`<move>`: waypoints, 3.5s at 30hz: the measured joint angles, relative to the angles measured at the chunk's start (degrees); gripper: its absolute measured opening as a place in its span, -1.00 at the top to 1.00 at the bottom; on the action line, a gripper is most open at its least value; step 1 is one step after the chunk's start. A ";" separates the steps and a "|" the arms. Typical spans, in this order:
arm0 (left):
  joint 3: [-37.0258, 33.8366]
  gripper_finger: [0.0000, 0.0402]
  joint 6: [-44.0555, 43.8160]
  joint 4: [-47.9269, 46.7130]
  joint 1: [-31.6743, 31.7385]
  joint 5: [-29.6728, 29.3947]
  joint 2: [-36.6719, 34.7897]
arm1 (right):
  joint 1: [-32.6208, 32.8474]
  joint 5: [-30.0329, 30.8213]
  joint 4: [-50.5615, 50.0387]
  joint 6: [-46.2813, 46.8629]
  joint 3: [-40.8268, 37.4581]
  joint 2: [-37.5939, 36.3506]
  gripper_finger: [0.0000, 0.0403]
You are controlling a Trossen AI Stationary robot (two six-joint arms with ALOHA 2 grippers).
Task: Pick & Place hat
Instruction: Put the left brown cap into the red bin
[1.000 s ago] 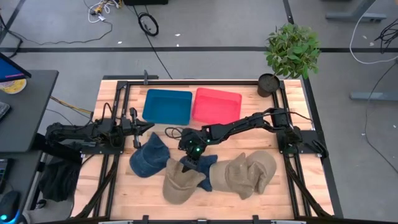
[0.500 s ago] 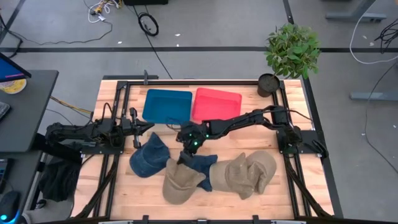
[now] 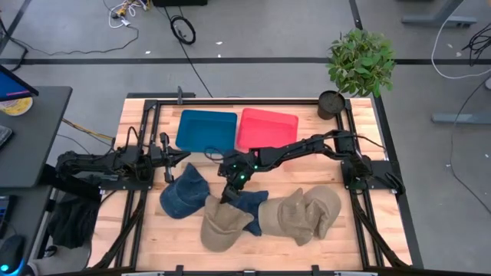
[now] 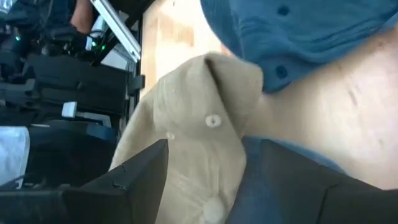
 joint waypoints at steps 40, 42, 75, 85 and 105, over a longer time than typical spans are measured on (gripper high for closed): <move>0.00 0.99 -0.02 -0.17 0.00 0.00 0.02 | 2.51 -14.64 16.74 12.37 0.02 4.67 0.98; -0.02 0.99 0.00 -0.17 0.00 0.00 0.01 | 2.39 -19.47 21.55 15.41 0.02 4.65 0.98; 0.00 0.99 0.00 -0.20 0.00 0.00 0.02 | -7.81 -8.64 26.53 23.15 0.00 -15.67 1.00; -0.01 0.99 -0.01 -0.20 0.00 0.00 0.00 | -15.06 -4.12 11.37 19.90 0.04 -24.16 1.00; -0.02 0.99 0.00 -0.17 0.00 0.00 0.00 | -30.53 3.80 -11.49 13.85 -5.69 -32.26 1.00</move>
